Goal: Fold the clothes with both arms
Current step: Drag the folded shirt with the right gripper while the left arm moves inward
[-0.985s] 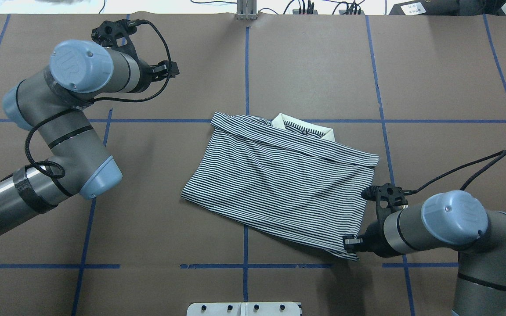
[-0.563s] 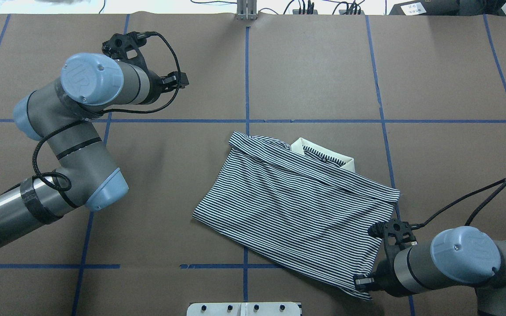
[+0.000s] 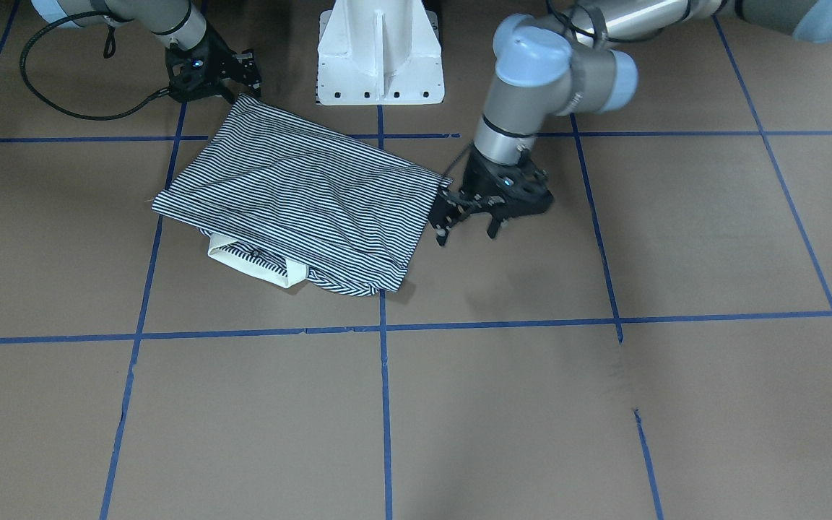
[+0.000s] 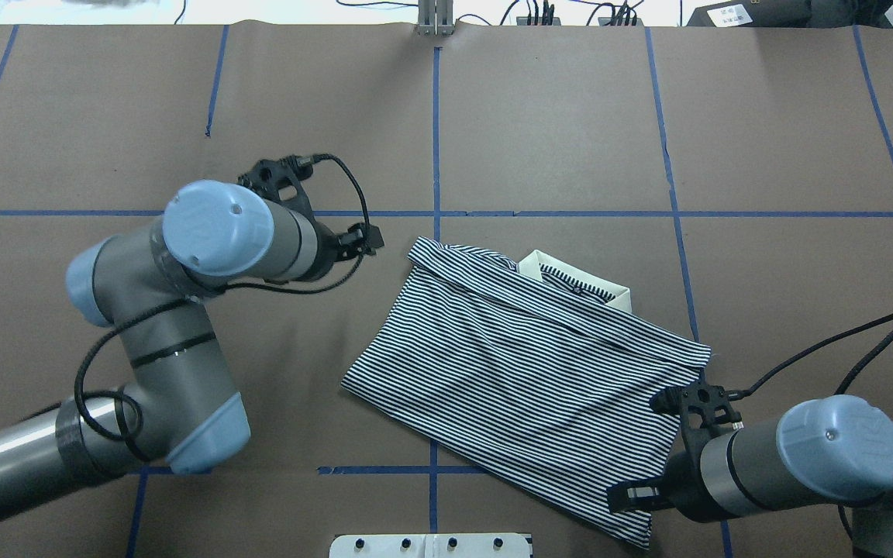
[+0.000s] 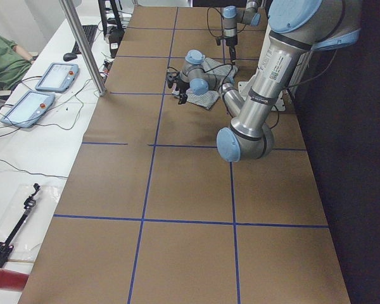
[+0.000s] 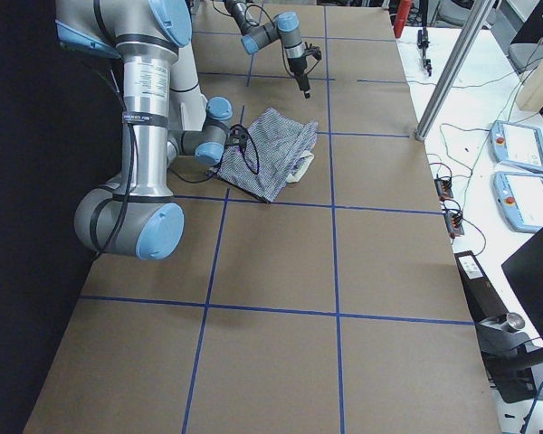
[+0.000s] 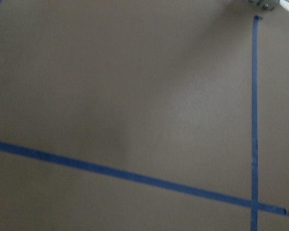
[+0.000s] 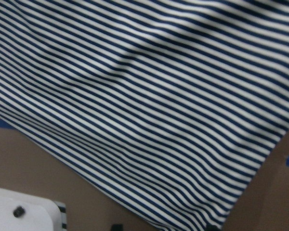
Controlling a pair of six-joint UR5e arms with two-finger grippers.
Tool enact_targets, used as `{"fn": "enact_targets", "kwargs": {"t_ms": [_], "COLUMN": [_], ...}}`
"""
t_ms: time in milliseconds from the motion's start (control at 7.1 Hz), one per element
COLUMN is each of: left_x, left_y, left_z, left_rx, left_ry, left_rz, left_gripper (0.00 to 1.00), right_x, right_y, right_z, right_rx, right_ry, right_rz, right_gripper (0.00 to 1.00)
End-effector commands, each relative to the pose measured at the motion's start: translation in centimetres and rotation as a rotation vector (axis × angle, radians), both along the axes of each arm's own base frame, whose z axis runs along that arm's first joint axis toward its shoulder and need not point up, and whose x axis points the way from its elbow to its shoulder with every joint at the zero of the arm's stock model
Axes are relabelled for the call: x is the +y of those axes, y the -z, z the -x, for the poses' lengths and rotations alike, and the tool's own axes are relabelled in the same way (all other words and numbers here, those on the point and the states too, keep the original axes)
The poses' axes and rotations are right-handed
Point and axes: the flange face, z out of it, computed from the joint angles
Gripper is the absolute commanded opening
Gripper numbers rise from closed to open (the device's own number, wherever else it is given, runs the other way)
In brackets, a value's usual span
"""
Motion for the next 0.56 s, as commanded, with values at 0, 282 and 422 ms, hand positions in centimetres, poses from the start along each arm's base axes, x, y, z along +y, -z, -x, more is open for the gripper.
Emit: {"fn": "enact_targets", "kwargs": {"t_ms": [0, 282, 422], "left_x": [9.9, 11.7, 11.6], "left_y": [-0.9, -2.0, -2.1], "left_z": [-5.5, -7.2, -7.2], "left_rx": [-0.021, -0.047, -0.050], "left_ry": [-0.034, -0.013, -0.012], "left_rz": [0.162, 0.180, 0.181], "left_gripper": [1.00, 0.97, 0.94], "right_x": [-4.8, -6.4, -6.5], "right_y": [2.4, 3.3, 3.3], "right_z": [-1.8, -2.4, -2.5], "right_rx": [-0.053, -0.070, -0.071], "right_ry": [-0.112, -0.152, -0.155], "right_rz": [-0.016, -0.024, -0.024], "right_gripper": [1.00, 1.00, 1.00]}}
